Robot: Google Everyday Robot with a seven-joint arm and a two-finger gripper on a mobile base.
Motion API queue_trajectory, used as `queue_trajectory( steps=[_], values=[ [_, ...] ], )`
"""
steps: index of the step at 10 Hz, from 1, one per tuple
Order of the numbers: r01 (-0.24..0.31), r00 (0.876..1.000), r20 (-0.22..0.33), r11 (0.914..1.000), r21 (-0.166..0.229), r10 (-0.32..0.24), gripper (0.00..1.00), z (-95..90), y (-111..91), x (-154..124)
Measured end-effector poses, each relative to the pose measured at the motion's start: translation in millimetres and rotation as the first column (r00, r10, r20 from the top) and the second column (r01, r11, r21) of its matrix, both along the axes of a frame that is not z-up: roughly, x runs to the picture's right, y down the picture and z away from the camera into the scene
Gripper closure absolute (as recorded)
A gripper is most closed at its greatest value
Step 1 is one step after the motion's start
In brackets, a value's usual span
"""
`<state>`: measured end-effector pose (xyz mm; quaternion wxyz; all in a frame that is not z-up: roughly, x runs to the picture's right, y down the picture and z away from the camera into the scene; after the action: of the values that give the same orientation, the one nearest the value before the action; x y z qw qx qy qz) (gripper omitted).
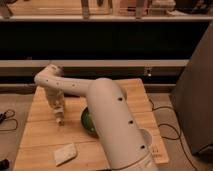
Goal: Place the bottle in the ceramic bowl
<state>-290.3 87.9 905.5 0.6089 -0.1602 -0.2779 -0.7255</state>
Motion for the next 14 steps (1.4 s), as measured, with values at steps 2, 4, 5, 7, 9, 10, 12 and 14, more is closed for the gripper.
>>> queue_trajectory(
  steps=[2,4,5,7,9,10,12,14],
  values=[
    [-0.015,1.0,-0.005,0.9999,0.007,0.015,1.0,-7.9,-5,0],
    [-0.025,1.0,-0.008,0.9996,0.014,0.025,1.0,-12.8,-9,1],
    [-0.03,1.0,-0.007,0.9994,0.018,0.031,1.0,-15.2,-11,1],
    [-0.038,0.999,-0.005,0.999,0.024,0.038,1.0,-19.7,-15,0],
    [-0.043,0.999,-0.005,0.9987,0.029,0.043,1.0,-23.6,-18,-1],
    [-0.045,0.999,-0.004,0.9985,0.031,0.045,1.0,-25.4,-19,-2],
    [-0.064,0.998,-0.002,0.9976,0.028,0.064,1.0,-27.1,-23,0],
    [-0.098,0.995,-0.005,0.9948,0.026,0.098,1.0,-27.5,-30,21]
  ],
)
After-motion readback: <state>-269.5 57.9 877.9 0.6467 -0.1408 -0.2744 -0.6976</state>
